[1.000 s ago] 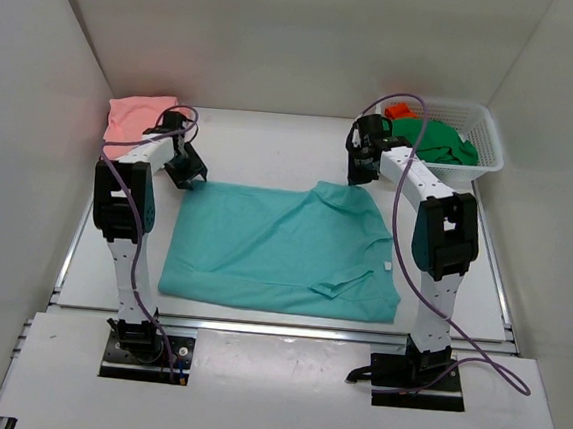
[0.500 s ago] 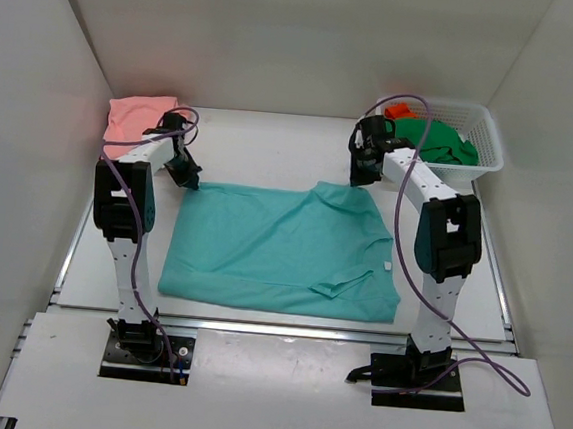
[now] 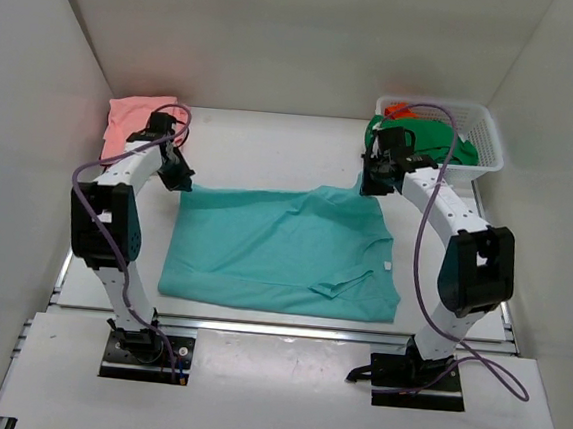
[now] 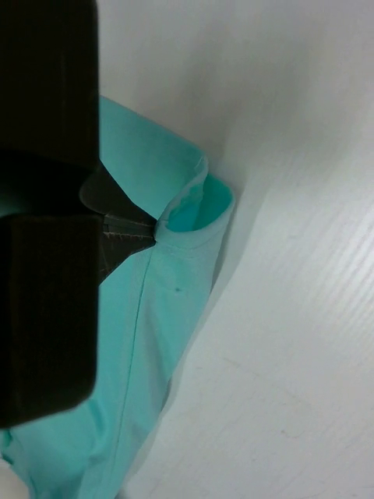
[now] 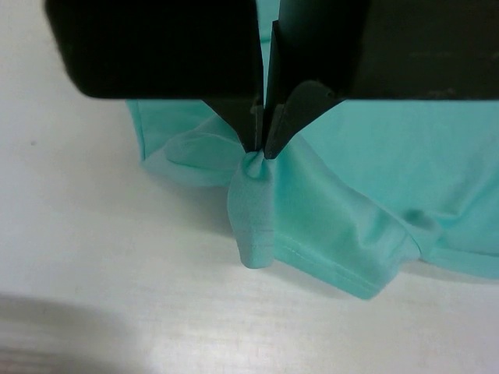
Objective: Fold and stack the t-shirts
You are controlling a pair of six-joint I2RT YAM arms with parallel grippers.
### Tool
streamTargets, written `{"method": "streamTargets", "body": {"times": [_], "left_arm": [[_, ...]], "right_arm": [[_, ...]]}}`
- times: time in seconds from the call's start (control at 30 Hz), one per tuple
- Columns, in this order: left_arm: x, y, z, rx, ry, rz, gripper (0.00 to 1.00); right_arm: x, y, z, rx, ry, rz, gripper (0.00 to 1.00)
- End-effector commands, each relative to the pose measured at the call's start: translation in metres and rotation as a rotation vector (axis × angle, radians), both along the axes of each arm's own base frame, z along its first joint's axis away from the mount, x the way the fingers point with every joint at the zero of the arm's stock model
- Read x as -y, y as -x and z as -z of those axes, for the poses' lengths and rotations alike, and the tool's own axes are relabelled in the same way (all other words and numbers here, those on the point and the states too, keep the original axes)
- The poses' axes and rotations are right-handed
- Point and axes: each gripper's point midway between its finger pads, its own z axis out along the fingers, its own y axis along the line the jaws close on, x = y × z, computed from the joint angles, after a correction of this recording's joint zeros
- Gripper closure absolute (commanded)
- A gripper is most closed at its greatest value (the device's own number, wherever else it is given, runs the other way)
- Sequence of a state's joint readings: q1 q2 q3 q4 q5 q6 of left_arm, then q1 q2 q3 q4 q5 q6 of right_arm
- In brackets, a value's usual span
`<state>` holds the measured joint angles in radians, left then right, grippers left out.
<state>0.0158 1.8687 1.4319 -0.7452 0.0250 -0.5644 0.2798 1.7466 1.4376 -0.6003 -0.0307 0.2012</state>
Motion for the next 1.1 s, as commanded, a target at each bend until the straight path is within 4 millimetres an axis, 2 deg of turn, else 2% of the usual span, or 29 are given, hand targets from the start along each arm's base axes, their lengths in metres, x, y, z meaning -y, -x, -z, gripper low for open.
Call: {"method": "streamTargets", "body": {"times": [0.0,0.03,0.07,0.1,0.13,0.17,0.2,0.27,0.5,0.53,0.77,0.83,1.07], "left_arm": [[-0.002,0.016,-0.027,0.056,0.007,0.004,1.00],[-0.003,0.024,-0.028,0.055,0.007,0.001,1.00],[-0.002,0.030,-0.024,0.048,0.012,0.002,1.00],[-0.004,0.036,-0.024,0.043,0.005,0.007,1.00],[-0.004,0.043,-0.024,0.041,0.011,0.000,1.00],[-0.004,0.055,-0.015,0.010,0.018,-0.005,1.00],[-0.005,0.056,-0.021,0.031,0.018,-0.009,1.00],[-0.003,0.073,-0.014,0.011,0.014,-0.007,1.00],[-0.004,0.116,0.002,-0.023,0.008,-0.012,1.00],[-0.004,0.121,0.002,-0.026,0.007,-0.013,1.00],[-0.004,0.146,0.010,-0.040,0.003,-0.021,1.00],[-0.004,0.153,0.015,-0.049,0.005,-0.017,1.00],[-0.006,0.165,0.025,-0.066,0.002,-0.027,1.00]], "right_arm": [[-0.002,0.025,-0.011,0.023,-0.017,-0.017,1.00],[-0.003,0.028,-0.017,0.043,-0.033,-0.020,1.00],[0.000,0.038,-0.015,0.039,-0.033,-0.019,1.00],[0.003,0.050,-0.004,0.011,-0.031,-0.016,1.00],[0.003,0.053,-0.012,0.031,-0.045,-0.014,1.00],[0.003,0.062,-0.011,0.027,-0.049,-0.021,1.00],[0.007,0.069,-0.004,0.013,-0.048,-0.015,1.00],[0.011,0.081,-0.008,0.022,-0.054,-0.013,1.00],[0.018,0.125,0.004,-0.017,-0.079,0.009,1.00],[0.020,0.135,0.013,-0.042,-0.077,0.010,1.00],[0.017,0.171,0.029,-0.098,-0.091,0.002,1.00],[0.018,0.181,0.041,-0.127,-0.093,0.008,0.99],[0.019,0.199,0.059,-0.181,-0.086,0.007,0.99]]}}
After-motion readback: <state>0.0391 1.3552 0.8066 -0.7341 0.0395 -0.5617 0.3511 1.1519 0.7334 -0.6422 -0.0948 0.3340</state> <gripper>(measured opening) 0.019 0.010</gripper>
